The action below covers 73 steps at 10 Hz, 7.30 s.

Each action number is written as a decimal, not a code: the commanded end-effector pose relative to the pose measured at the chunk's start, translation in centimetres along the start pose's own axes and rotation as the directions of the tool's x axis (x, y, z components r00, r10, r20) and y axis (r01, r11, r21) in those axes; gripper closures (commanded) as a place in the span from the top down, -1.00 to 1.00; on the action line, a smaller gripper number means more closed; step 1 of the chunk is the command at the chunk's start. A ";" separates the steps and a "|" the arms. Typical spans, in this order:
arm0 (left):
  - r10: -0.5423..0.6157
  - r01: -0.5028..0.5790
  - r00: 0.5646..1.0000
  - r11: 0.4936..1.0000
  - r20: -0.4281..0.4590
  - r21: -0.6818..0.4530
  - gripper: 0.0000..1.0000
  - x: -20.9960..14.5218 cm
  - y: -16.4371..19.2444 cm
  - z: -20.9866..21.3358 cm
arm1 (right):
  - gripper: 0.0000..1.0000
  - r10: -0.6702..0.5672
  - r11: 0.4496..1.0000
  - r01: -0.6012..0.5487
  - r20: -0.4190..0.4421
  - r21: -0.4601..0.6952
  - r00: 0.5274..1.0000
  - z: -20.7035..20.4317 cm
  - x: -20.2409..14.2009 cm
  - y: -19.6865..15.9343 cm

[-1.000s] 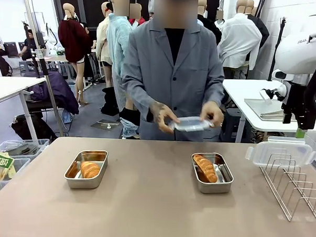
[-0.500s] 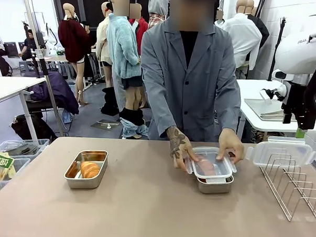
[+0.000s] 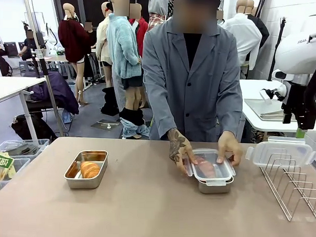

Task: Place the bread in airtight containers.
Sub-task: Pick up one Airtight Container lid and hand it to the human.

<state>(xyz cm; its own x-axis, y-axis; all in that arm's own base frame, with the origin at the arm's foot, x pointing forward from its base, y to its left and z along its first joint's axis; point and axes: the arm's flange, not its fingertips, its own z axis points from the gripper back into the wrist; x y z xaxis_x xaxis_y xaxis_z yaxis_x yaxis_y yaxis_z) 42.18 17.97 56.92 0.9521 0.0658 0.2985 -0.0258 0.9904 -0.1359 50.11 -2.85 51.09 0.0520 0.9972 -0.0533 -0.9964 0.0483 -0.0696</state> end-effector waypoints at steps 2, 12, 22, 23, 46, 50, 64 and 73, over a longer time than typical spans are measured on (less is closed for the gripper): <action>0.000 0.000 1.000 1.000 0.003 0.023 0.79 -0.2 0.1 0.1 | 1.00 -0.014 1.000 0.014 -0.006 0.008 1.000 0.1 0.0 0.1; 0.000 0.000 1.000 1.000 0.003 0.023 0.79 -0.2 0.1 0.1 | 1.00 -0.014 1.000 0.014 -0.006 0.008 1.000 0.1 0.0 0.1; 0.000 0.000 1.000 1.000 0.003 0.023 0.79 -0.2 0.1 0.1 | 1.00 -0.014 1.000 0.014 -0.006 0.008 1.000 0.1 0.0 0.1; 0.000 0.000 1.000 1.000 0.003 0.023 0.79 -0.2 0.1 0.1 | 1.00 -0.014 1.000 0.014 -0.006 0.008 1.000 0.1 0.0 0.1; 0.000 0.000 1.000 1.000 0.003 0.023 0.79 -0.2 0.1 0.1 | 1.00 -0.014 1.000 0.014 -0.006 0.008 1.000 0.1 0.0 0.1; 0.000 0.000 1.000 1.000 0.003 0.023 0.79 -0.2 0.1 0.1 | 1.00 -0.001 1.000 0.001 0.000 0.000 1.000 0.0 0.0 0.0; 0.000 0.000 1.000 1.000 0.003 0.023 0.79 -0.2 0.1 0.1 | 0.89 -0.027 1.000 0.027 -0.032 -0.008 0.999 -8.7 4.7 -5.8; 0.000 0.000 1.000 1.000 0.003 0.023 0.79 -0.2 0.1 0.1 | -1.00 -0.041 0.999 0.040 -0.049 -0.009 0.998 -7.0 4.6 -5.0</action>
<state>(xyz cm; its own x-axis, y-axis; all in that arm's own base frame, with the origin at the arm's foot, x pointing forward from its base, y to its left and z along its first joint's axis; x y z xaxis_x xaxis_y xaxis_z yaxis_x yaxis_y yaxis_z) 42.18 17.94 56.94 0.9521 0.0652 0.2987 -0.0253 0.9904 -0.1357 56.11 0.89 43.67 0.0808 0.9943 -0.0694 -0.9934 0.0746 -0.0877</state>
